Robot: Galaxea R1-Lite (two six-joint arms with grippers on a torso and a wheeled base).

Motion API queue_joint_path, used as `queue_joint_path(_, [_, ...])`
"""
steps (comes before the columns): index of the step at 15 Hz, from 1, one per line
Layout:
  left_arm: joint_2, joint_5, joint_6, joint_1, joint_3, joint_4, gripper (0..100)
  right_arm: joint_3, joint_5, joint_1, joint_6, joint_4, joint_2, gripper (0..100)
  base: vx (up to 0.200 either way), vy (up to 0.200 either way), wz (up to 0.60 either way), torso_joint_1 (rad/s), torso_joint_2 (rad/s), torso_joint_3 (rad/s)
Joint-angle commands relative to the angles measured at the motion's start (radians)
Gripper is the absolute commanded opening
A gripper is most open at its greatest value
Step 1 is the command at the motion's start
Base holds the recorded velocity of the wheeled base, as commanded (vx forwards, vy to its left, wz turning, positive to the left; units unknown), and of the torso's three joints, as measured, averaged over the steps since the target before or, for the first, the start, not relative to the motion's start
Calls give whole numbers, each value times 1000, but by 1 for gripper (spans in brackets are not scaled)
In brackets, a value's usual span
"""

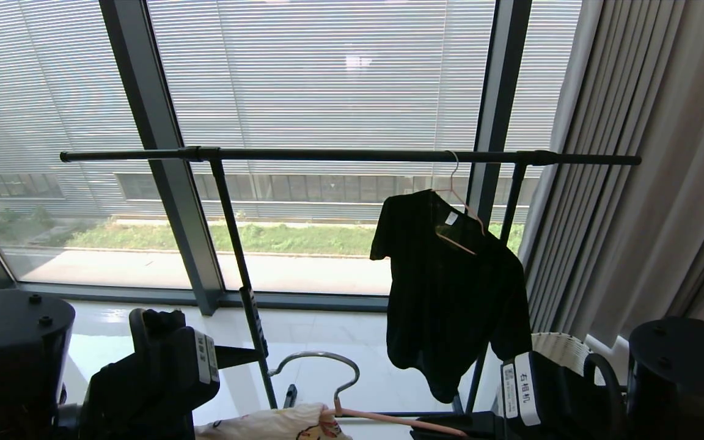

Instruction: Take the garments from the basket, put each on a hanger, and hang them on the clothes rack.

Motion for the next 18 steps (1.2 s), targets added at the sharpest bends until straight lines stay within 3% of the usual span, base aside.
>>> queue_joint_path(1, [57, 1, -1, -4, 10, -28, 100, -3, 0, 13, 0, 0, -6, 0, 0, 0, 0, 0, 0, 0])
queue_joint_path(2, [60, 0, 2, -7, 16, -41, 100, -4, 0, 16, 0, 0, -6, 0, 0, 0, 0, 0, 0, 0])
queue_joint_path(3, [62, 1, 2, -10, 16, -44, 0, -3, 0, 16, 0, 0, -11, 0, 0, 0, 0, 0, 0, 0])
queue_joint_path(9, [51, 3, -9, -12, 14, -44, 0, 42, -3, 16, -2, 0, -35, 0, 0, 0, 0, 0, 0, 0])
queue_joint_path(10, [51, 3, -9, -12, 13, -44, 0, 59, -14, 14, -2, 0, -44, 100, 0, 0, 0, 0, 0, 0])
queue_joint_path(11, [51, 6, -9, -12, 13, -44, 0, 65, -32, 14, -3, 0, -54, 100, 0, 0, 0, 0, 0, 0])
queue_joint_path(13, [49, 72, -8, -10, 23, -44, 0, 65, -138, -23, -2, 0, -61, 100, 0, 0, 0, 0, 0, 0])
queue_joint_path(15, [42, 133, -12, 13, 42, -45, 0, 65, -153, -105, -2, 0, -72, 100, 0, 0, 0, 0, 0, 0])
queue_joint_path(16, [39, 172, -83, 41, 40, -48, 0, 65, -155, -133, -2, 0, -78, 100, 0, 0, 0, 0, 0, 0])
queue_joint_path(18, [12, 344, -279, 44, 2, -64, 0, 65, -155, -161, 0, 0, -78, 100, 0, 0, 0, 0, 0, 0])
